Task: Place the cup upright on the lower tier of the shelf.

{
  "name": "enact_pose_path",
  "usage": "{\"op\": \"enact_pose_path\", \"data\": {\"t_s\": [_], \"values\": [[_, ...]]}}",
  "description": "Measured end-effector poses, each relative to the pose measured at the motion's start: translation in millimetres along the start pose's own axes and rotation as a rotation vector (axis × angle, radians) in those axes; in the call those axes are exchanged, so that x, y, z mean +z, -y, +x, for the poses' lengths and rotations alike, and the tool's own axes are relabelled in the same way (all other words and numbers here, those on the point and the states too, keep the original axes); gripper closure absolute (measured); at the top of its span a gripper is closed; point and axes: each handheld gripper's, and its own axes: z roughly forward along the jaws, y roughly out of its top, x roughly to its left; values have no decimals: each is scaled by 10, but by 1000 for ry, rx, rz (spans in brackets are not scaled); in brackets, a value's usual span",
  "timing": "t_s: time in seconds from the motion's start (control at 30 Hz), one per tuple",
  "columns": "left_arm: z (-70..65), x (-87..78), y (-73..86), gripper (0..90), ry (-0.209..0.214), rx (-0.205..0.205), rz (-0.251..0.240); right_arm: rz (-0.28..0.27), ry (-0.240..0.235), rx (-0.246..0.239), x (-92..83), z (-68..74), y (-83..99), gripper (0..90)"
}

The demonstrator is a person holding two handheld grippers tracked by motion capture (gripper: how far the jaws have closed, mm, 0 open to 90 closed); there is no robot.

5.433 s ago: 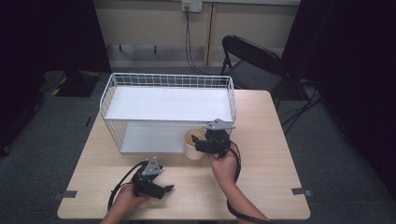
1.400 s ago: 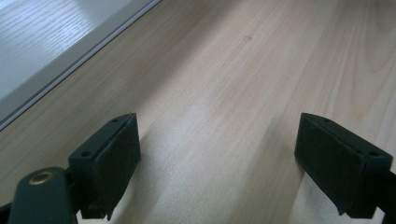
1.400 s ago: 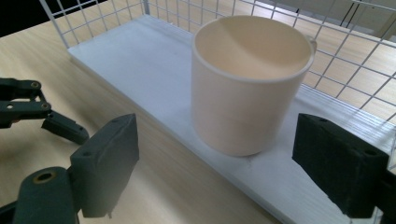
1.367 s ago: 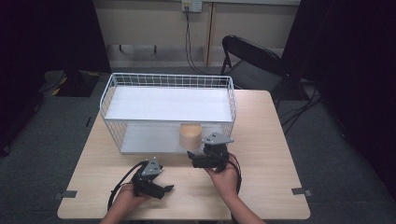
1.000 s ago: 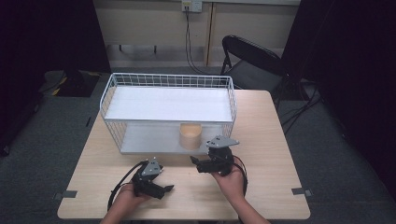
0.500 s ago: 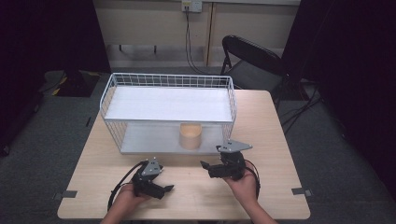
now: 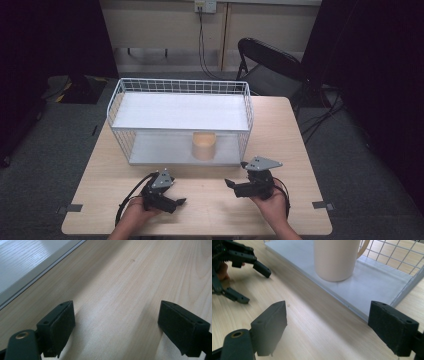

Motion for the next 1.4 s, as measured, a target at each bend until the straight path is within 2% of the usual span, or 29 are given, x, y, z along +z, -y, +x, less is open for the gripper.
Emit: {"op": "enact_pose_path", "data": {"t_s": [0.6,0.9,1.4], "values": [[0,0,0,139,0,0,0,45,1,-17,-195,-222,409,149],[0,0,0,139,0,0,0,60,14,-11,-271,-322,545,152],[-1,0,0,139,-1,-1,0,46,19,5,-383,-501,719,154]]}}
